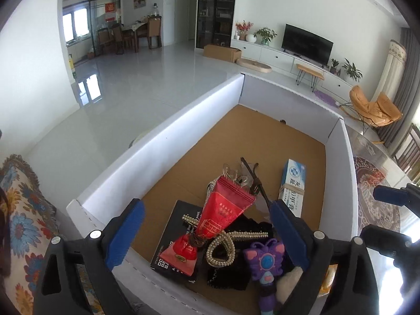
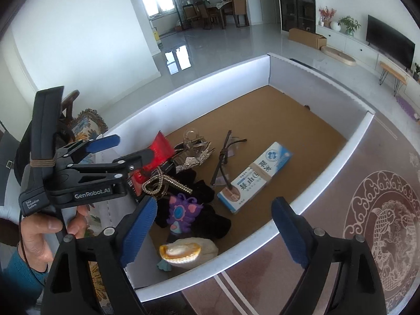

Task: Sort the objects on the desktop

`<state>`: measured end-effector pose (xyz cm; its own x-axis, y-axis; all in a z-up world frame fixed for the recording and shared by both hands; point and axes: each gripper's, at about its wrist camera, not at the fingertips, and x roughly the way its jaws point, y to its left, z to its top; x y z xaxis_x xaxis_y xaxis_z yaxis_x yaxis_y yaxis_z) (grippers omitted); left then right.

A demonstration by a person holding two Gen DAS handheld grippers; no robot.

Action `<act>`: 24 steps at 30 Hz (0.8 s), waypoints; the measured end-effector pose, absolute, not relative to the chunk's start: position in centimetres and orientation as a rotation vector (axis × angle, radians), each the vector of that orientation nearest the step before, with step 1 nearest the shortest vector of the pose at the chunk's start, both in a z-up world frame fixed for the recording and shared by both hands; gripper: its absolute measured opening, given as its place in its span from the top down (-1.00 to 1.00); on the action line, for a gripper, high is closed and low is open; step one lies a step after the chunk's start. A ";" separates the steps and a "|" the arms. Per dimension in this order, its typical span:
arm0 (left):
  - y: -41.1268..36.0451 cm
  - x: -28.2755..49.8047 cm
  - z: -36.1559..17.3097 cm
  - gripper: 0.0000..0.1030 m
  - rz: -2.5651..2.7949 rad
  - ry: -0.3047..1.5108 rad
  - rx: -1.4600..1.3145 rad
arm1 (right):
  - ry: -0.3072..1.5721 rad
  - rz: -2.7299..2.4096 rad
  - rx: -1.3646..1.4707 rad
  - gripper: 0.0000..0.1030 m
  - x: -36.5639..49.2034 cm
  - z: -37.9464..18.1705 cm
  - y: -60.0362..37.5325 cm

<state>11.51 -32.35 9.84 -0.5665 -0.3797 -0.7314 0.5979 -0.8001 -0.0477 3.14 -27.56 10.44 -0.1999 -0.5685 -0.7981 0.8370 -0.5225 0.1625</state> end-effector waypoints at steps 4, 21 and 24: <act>-30.9 12.7 11.4 -0.99 -2.354 0.431 0.871 | 0.380 -1.910 1.069 -0.75 2.1 11.0 -26.6; -29.7 14.0 11.4 -0.99 -2.113 0.419 0.851 | 0.385 -1.916 1.084 -0.75 1.7 10.3 -25.0; -29.7 14.2 11.5 -0.99 -2.115 0.421 0.839 | 0.382 -1.911 1.091 -0.75 1.8 10.0 -25.0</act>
<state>14.24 -29.65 11.52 -0.4564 -0.5622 -0.6896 0.7835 -0.6213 -0.0120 1.81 -25.03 9.97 -0.2300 -0.5396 -0.8099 0.8096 -0.5679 0.1485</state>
